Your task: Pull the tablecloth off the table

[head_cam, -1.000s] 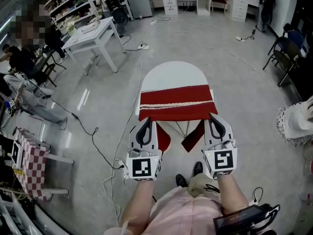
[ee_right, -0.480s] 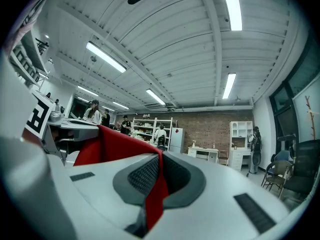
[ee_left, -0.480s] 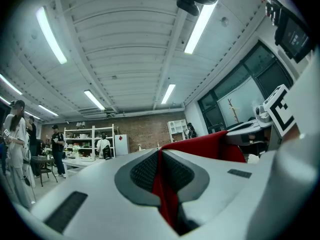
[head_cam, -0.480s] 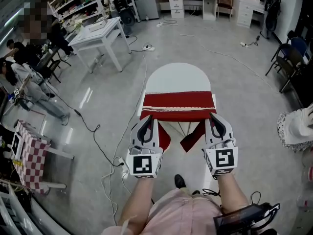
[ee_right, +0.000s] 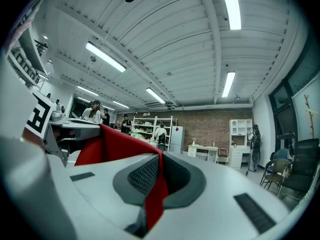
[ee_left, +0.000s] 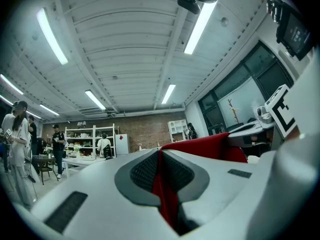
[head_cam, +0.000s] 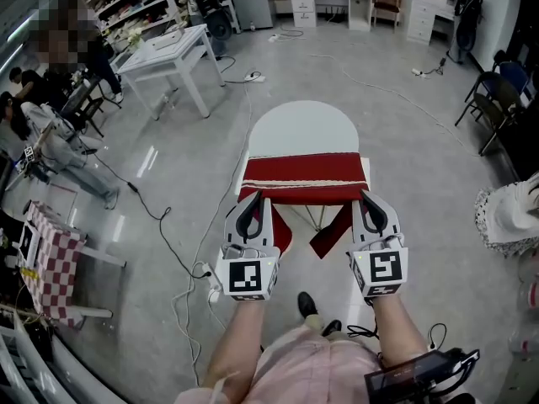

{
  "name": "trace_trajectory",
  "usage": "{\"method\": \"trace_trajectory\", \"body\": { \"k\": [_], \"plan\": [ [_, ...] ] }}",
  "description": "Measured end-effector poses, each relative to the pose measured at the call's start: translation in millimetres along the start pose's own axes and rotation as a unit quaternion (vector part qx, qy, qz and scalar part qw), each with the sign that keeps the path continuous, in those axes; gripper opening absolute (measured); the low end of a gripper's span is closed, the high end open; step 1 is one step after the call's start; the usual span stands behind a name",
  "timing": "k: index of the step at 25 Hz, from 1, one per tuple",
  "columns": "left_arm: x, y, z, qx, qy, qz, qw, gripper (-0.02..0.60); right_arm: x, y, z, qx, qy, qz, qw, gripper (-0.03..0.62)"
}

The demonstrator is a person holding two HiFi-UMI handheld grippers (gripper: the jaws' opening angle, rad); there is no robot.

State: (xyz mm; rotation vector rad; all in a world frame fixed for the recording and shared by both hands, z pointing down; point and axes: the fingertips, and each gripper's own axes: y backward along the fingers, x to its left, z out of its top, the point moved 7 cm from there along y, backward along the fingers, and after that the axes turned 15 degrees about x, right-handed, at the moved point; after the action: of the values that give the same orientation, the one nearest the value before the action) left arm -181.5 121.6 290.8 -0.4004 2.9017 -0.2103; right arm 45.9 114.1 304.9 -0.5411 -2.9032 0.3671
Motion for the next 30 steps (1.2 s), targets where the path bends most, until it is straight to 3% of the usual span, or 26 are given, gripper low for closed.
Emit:
{"method": "trace_trajectory", "body": {
  "k": [17, 30],
  "plan": [
    [-25.7, 31.8, 8.4, -0.007, 0.001, 0.006, 1.0, 0.038, -3.4, 37.2, -8.9, -0.009, -0.004, 0.007, 1.0, 0.025],
    [-21.1, 57.2, 20.1, -0.031, 0.011, 0.018, 0.9993, 0.038, 9.1, 59.8, 6.1, -0.035, 0.003, 0.019, 0.999, 0.025]
  ]
}}
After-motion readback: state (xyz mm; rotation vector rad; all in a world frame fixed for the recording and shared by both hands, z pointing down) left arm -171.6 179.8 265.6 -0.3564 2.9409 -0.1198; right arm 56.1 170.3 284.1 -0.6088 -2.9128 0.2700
